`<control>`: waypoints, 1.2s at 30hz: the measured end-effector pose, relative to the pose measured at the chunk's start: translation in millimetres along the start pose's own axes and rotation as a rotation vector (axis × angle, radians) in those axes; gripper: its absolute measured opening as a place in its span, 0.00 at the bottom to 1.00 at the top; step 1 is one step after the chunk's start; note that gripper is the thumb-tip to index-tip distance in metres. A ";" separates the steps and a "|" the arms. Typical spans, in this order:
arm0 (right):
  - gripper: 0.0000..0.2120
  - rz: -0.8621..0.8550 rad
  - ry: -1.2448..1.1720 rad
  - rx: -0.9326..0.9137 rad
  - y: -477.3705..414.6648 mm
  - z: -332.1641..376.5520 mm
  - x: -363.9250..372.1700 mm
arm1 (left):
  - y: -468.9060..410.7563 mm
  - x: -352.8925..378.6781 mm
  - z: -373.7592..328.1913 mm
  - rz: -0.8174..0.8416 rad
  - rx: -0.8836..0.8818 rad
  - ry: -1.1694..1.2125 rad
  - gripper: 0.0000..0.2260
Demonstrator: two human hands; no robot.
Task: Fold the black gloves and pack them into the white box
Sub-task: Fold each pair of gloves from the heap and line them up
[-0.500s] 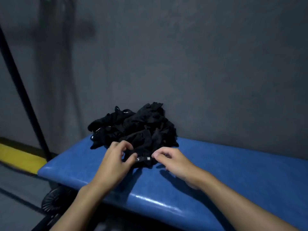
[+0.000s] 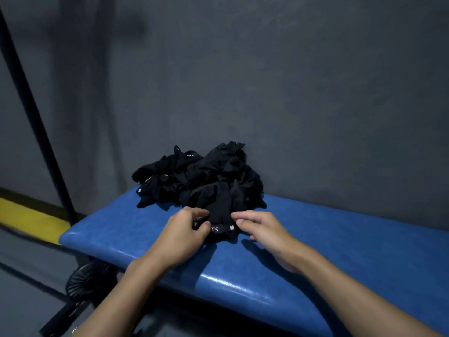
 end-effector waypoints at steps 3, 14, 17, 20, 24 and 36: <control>0.11 -0.032 -0.044 0.008 11.3 0.5 -8.2 | 6.0 4.7 -6.6 0.032 0.022 0.053 0.12; 0.12 -0.246 -0.032 -0.057 65.1 19.2 -56.1 | 46.3 40.5 -49.2 0.260 0.175 0.147 0.08; 0.12 -0.287 0.014 -0.027 89.5 12.6 -84.4 | 59.2 64.4 -62.1 0.341 0.211 0.122 0.08; 0.12 -0.331 0.058 0.003 114.9 3.3 -112.5 | 71.8 83.5 -76.9 0.357 0.265 0.105 0.10; 0.11 -0.346 0.104 0.055 142.7 -12.2 -144.2 | 82.8 104.4 -98.5 0.375 0.328 0.022 0.13; 0.10 -0.132 0.296 0.111 136.3 -32.1 -169.3 | 72.4 125.3 -156.0 0.294 0.540 -0.501 0.17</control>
Point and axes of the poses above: each hand's wrist, its own y-axis away from the middle knuckle, its own x-axis out of the palm, z = x × y, the point moved 8 cm from there along -y, towards the middle knuckle, and after that the axes turned 10 degrees about -x, right-handed, at the moved point
